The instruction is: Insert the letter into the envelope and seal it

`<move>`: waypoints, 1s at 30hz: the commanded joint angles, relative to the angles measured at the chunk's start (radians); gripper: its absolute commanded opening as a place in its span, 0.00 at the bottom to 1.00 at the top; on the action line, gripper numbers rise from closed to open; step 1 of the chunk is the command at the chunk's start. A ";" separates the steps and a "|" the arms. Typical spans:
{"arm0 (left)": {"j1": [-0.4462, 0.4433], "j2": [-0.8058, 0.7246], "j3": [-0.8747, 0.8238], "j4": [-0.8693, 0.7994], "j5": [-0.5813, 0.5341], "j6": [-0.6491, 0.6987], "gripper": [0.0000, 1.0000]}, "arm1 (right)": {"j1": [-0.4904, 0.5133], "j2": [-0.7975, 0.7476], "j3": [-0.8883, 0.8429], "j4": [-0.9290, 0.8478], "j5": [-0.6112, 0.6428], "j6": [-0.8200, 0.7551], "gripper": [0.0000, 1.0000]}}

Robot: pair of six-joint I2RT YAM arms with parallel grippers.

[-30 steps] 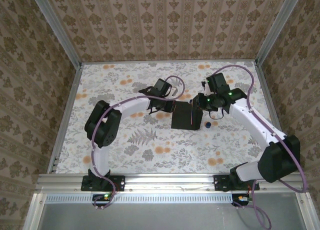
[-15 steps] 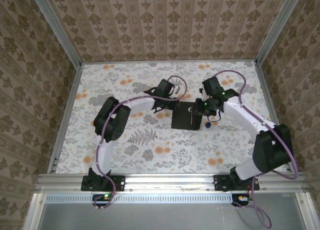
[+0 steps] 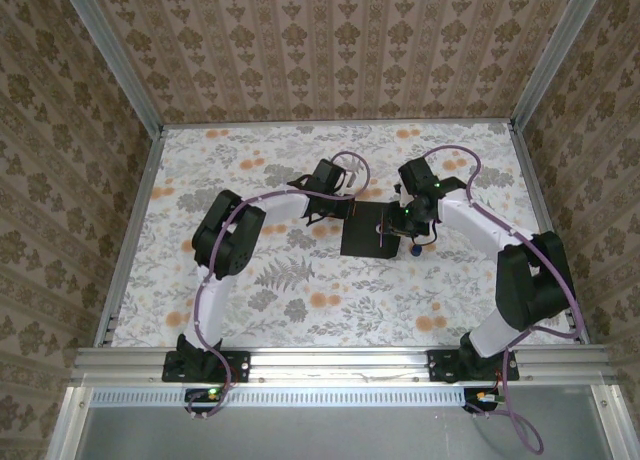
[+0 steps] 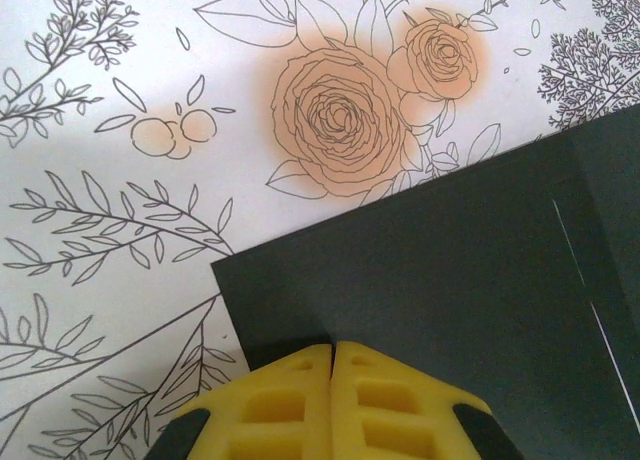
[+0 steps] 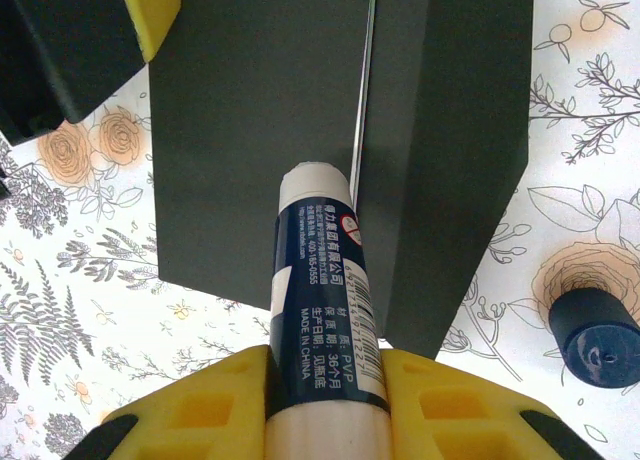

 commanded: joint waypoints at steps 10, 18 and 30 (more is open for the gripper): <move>-0.006 0.016 -0.035 0.025 0.034 -0.069 0.00 | -0.012 0.102 0.050 -0.026 -0.024 -0.010 0.14; -0.010 0.008 -0.057 0.031 0.044 -0.065 0.00 | -0.016 0.183 0.118 -0.044 0.004 -0.010 0.13; -0.010 -0.001 -0.086 0.036 0.044 -0.069 0.00 | -0.031 0.248 0.221 -0.090 0.013 -0.018 0.13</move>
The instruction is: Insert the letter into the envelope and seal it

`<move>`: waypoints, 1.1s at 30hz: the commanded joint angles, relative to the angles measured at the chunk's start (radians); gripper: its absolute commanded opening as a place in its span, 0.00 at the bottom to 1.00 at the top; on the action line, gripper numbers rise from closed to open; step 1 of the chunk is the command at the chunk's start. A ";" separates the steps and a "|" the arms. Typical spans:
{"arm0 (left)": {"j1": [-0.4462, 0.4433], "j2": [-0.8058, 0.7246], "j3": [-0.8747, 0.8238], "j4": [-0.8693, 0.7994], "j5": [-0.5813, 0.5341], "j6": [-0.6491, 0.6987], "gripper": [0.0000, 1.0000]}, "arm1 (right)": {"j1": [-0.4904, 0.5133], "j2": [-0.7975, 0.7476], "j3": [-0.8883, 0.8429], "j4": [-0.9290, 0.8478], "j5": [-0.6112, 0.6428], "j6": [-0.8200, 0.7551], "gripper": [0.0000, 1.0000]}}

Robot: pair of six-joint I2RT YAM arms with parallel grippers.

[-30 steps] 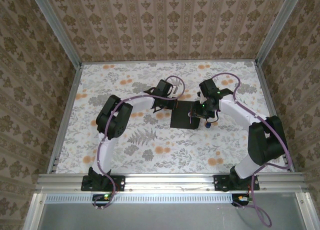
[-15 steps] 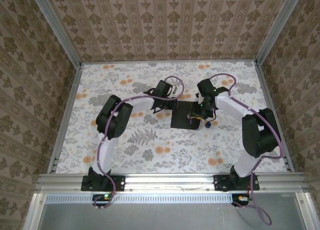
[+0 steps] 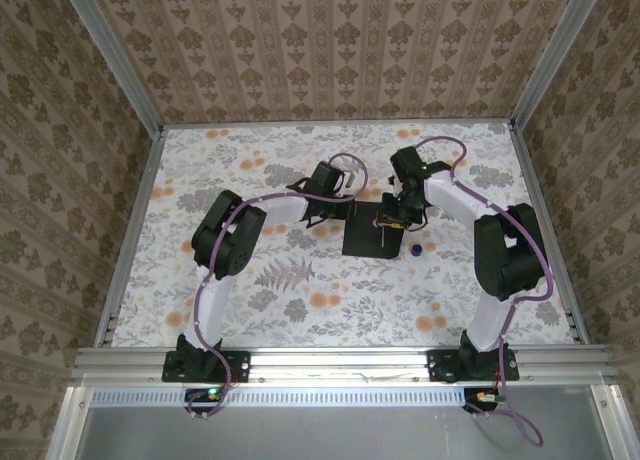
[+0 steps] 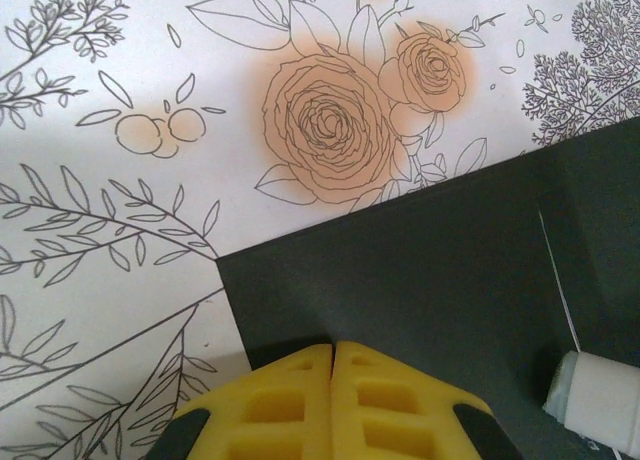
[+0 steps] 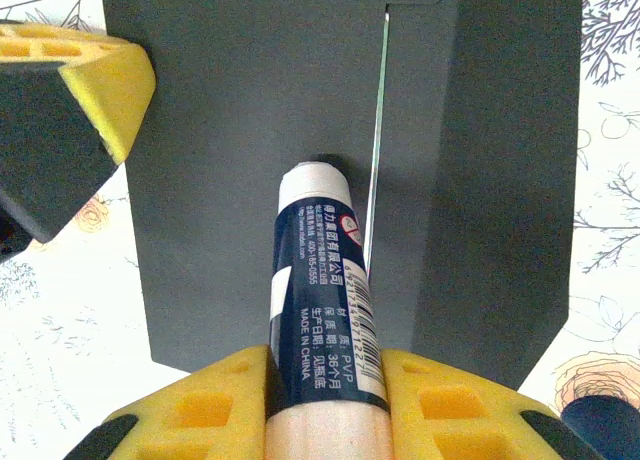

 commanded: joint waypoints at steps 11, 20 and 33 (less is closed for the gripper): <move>-0.013 0.012 -0.043 -0.061 -0.031 -0.119 0.00 | 0.005 -0.017 0.024 -0.100 -0.040 -0.023 0.12; -0.020 0.007 -0.046 -0.086 -0.067 -0.155 0.00 | 0.026 -0.064 -0.006 -0.169 -0.064 -0.051 0.11; -0.031 -0.002 -0.052 -0.082 -0.058 -0.142 0.00 | 0.017 -0.001 0.016 -0.213 0.011 -0.074 0.11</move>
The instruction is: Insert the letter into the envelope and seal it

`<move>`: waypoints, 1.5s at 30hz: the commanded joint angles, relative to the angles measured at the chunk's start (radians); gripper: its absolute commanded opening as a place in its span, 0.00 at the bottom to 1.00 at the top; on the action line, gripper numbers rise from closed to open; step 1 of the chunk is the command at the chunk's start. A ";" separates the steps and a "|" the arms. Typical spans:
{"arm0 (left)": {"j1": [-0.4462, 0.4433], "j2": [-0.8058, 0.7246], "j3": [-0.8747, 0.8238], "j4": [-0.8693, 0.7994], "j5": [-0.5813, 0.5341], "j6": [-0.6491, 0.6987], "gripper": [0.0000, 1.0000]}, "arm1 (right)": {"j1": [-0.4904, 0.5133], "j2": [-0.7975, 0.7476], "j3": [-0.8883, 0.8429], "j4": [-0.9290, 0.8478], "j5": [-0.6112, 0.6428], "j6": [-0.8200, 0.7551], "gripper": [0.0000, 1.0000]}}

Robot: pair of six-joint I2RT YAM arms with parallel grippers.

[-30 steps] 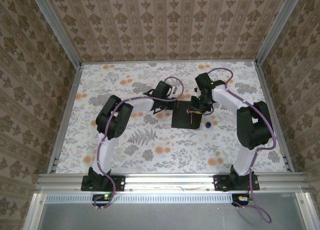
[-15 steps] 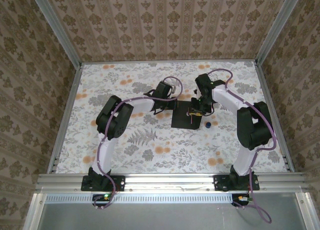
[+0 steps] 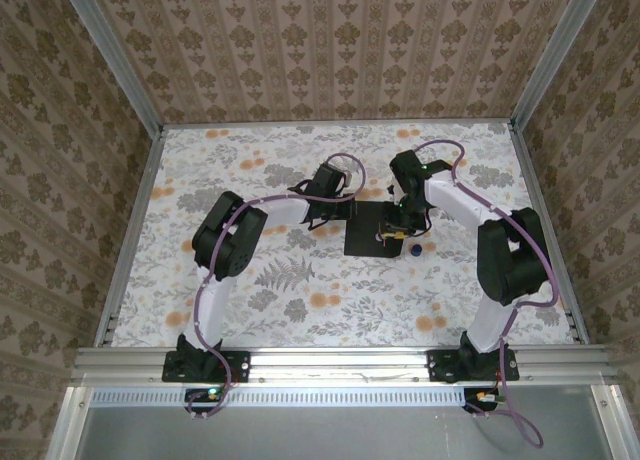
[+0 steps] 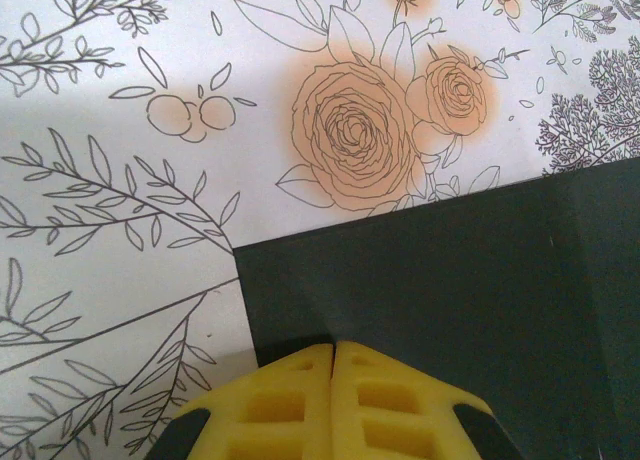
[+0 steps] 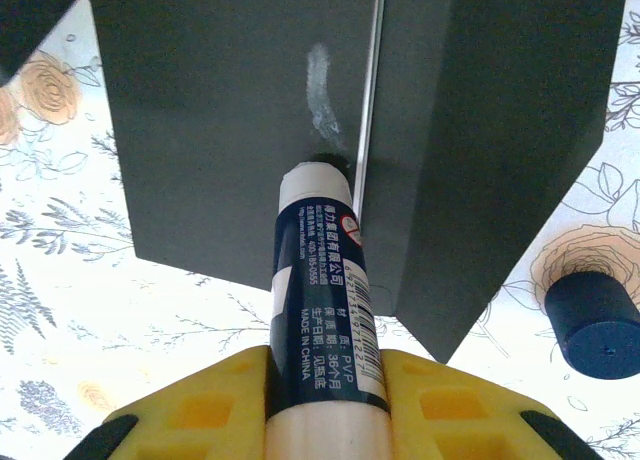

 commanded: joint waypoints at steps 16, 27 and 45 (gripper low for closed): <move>-0.017 0.007 -0.043 -0.108 -0.003 0.031 0.00 | -0.043 0.188 0.215 -0.101 0.120 -0.070 0.10; -0.017 0.006 -0.043 -0.111 -0.003 0.031 0.00 | -0.049 0.204 0.260 -0.113 0.101 -0.078 0.09; -0.020 0.002 -0.039 -0.116 -0.003 0.016 0.00 | 0.032 0.128 0.193 -0.196 0.070 -0.103 0.09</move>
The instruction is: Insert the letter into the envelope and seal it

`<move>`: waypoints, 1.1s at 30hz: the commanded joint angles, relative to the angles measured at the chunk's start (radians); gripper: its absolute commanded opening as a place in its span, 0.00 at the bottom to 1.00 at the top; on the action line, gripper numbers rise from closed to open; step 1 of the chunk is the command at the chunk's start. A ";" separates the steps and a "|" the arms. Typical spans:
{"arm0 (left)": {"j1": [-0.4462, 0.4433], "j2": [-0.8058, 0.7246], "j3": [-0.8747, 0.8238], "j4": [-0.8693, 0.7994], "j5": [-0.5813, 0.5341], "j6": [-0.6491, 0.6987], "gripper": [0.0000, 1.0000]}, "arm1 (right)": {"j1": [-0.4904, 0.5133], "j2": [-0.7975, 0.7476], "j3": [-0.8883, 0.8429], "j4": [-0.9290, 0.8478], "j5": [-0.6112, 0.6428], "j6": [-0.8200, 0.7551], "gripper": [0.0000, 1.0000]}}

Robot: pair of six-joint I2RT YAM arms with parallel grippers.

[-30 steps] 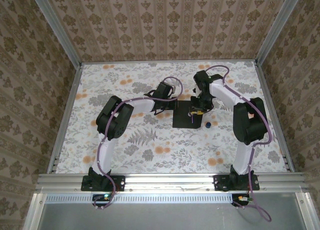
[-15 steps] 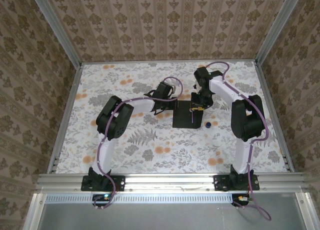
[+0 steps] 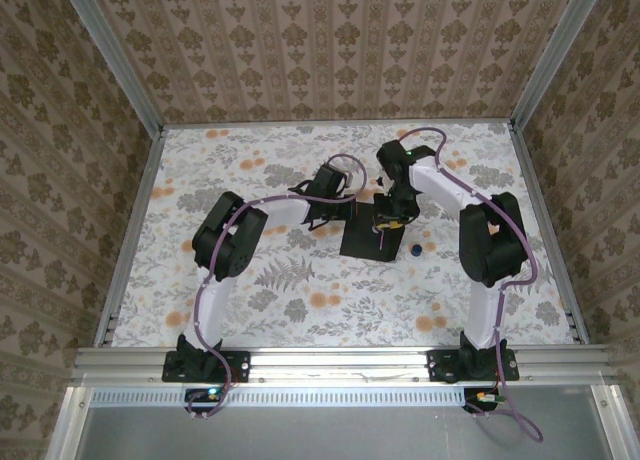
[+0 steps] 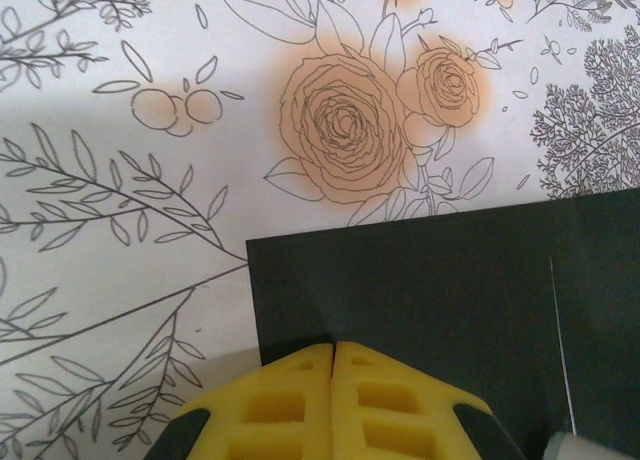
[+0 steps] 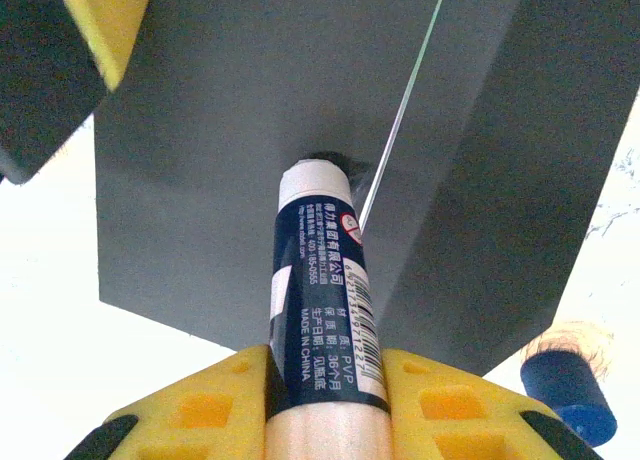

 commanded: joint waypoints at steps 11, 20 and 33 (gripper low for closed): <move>-0.018 0.011 -0.029 -0.116 0.001 0.003 0.00 | 0.004 -0.021 -0.022 -0.091 -0.008 -0.034 0.09; -0.019 0.011 -0.028 -0.124 0.002 0.010 0.00 | -0.018 0.093 0.085 -0.082 -0.013 -0.045 0.08; -0.016 0.011 -0.033 -0.120 0.000 0.002 0.00 | -0.026 0.110 0.149 -0.129 0.000 -0.061 0.08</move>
